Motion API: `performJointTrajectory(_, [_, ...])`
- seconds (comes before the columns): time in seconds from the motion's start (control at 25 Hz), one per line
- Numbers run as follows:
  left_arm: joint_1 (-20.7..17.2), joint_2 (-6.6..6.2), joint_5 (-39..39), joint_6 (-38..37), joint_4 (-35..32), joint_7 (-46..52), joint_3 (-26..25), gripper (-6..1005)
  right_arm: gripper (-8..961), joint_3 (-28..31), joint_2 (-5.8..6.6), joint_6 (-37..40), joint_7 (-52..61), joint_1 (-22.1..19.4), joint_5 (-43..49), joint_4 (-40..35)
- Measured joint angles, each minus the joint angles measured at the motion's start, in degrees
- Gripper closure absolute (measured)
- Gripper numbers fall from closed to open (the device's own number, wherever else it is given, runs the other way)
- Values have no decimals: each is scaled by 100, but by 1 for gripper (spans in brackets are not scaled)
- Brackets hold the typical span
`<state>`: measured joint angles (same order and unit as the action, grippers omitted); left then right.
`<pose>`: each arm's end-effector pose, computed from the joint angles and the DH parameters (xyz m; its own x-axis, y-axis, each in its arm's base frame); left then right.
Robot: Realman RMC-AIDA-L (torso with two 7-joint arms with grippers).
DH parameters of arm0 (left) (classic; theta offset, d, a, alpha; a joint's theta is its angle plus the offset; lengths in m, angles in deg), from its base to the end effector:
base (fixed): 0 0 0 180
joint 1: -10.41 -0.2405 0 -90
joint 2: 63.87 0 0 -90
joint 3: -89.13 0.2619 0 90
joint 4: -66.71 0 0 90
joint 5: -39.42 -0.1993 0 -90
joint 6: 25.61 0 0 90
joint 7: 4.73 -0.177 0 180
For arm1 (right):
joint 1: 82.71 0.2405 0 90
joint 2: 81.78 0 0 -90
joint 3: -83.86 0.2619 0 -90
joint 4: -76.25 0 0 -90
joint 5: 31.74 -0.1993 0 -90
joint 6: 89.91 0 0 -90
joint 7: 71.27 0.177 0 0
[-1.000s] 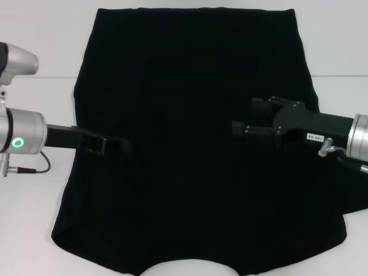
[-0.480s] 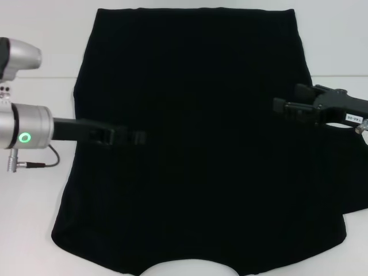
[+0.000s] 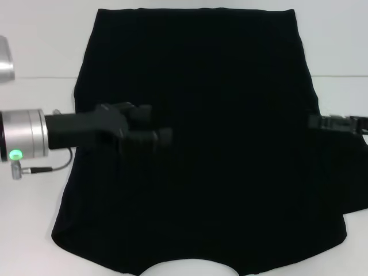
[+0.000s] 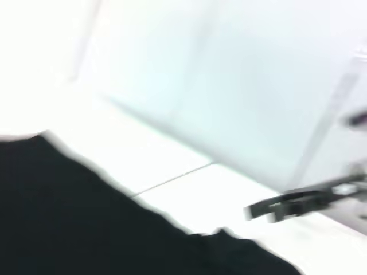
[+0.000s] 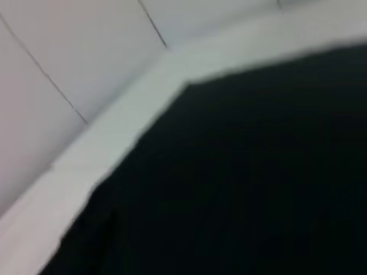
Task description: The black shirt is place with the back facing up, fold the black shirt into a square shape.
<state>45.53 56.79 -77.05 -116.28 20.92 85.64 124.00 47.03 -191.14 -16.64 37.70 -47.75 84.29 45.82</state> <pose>-0.2094 0.3666 -0.0090 0.7566 0.3545 0.5494 0.5002 -0.8550 -0.1371 0.2959 0.4015 0.0308 0.4637 -0.6762 -0.5726 -0.8731 -0.4588 -0.1651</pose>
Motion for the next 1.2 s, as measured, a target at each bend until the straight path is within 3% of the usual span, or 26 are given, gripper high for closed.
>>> performJointTrajectory(0.12, [-42,52,17,-255,228,-977,130,89,29,31,137,154,1012,-35,712,-211])
performJointTrajectory(0.36, [-227,234,-76,-128,277,-2190,560,95,30,222,220,718,2446,-128,2039,-878])
performJointTrajectory(0.6, [-268,277,-82,-49,282,-2485,683,97,32,735,316,942,2969,-168,2909,-1097])
performJointTrajectory(1.2, [-273,335,-164,184,307,-2676,967,102,36,719,259,631,3096,172,3329,-684])
